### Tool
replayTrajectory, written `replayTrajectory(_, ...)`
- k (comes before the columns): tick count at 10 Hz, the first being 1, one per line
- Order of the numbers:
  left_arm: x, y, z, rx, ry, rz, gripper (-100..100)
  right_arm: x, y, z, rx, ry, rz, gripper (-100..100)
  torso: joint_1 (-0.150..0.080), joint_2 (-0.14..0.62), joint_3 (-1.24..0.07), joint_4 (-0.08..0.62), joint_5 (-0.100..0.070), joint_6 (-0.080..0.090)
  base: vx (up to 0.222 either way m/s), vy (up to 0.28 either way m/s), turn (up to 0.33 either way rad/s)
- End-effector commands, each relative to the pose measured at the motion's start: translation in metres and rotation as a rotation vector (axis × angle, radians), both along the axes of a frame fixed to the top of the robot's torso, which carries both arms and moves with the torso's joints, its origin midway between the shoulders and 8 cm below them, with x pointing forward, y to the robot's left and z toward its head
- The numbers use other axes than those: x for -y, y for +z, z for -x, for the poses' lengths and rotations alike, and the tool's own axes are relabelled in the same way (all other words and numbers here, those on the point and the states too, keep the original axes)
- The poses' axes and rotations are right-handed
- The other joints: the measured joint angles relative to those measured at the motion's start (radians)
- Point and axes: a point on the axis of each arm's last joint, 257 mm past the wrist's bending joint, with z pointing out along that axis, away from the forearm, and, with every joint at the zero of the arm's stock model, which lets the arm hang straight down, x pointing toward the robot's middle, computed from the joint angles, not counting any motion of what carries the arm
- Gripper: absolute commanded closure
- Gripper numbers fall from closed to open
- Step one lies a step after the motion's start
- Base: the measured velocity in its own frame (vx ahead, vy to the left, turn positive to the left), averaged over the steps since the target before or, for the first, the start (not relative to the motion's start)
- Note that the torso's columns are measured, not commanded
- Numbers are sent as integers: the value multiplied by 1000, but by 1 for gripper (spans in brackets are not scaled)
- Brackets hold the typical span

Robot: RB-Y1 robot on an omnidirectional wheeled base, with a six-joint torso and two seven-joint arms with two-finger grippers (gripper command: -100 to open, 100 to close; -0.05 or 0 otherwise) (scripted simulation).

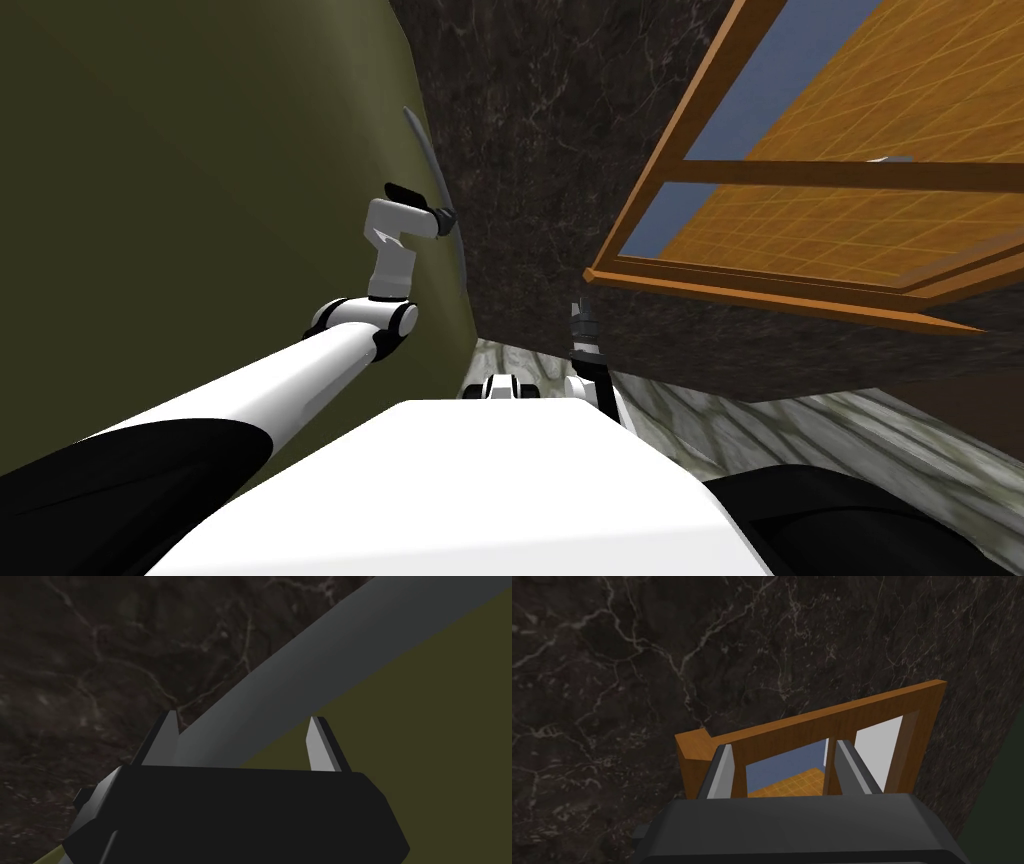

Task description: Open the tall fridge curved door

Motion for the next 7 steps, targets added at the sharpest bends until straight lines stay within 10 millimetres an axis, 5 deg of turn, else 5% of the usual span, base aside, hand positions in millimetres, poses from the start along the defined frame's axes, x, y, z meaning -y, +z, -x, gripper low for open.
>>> replayTrajectory(1, 47, -2, 4, -6, -88, 19, 100, 0, 0, 0, 0, 0, 0, 0, -2, 1, 1, 2, -1, -2, -236, -111, -161)
replayTrajectory(7, 134, 5, 23, -2, -256, 19, 100, 0, 0, 0, 0, 0, 0, 0, 7, -3, -2, 4, 0, -7, -207, -114, -113)
